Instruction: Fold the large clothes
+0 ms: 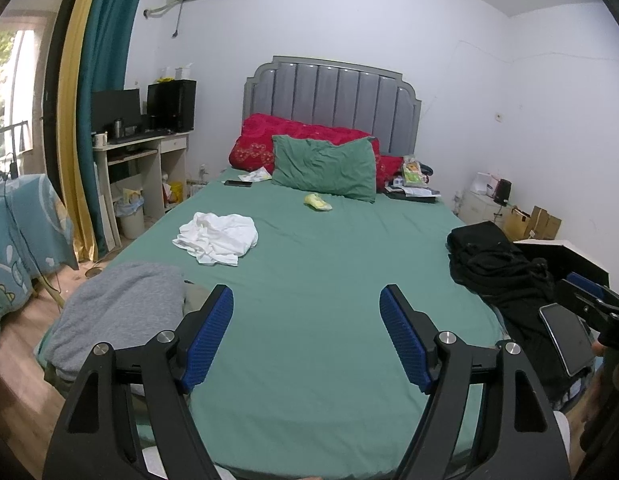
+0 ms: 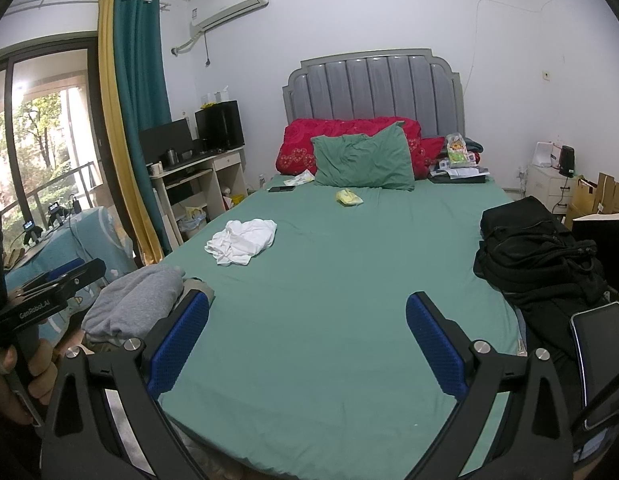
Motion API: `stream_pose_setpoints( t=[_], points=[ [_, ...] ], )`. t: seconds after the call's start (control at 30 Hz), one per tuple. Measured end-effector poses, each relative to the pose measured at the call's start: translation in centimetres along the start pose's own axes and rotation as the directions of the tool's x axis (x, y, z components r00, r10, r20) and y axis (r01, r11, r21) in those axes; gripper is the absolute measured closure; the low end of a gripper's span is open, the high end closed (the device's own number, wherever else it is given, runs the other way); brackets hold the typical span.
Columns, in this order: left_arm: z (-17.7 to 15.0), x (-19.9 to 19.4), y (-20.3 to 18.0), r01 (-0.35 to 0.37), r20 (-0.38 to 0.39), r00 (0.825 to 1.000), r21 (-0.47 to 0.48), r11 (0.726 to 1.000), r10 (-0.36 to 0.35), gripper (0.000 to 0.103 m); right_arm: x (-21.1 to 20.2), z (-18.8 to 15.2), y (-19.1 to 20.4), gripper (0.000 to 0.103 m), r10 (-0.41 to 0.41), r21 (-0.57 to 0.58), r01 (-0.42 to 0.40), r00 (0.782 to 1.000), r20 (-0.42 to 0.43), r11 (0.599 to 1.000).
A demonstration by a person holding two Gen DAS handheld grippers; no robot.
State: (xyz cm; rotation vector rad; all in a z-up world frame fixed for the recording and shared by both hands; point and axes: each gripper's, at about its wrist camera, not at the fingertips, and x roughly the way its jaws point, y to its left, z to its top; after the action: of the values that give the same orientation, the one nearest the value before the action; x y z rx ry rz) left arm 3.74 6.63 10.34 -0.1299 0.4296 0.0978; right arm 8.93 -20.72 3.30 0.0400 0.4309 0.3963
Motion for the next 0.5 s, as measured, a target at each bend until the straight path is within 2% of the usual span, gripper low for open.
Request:
stream_pose_setpoints(
  t=[0.5],
  points=[
    [-0.07,0.06,0.02,0.001,0.0,1.0,0.001,1.0,-0.001,0.024,-0.01,0.05,0.12,0.005,-0.003,0.0,0.003,1.0,0.0,1.0]
  ],
)
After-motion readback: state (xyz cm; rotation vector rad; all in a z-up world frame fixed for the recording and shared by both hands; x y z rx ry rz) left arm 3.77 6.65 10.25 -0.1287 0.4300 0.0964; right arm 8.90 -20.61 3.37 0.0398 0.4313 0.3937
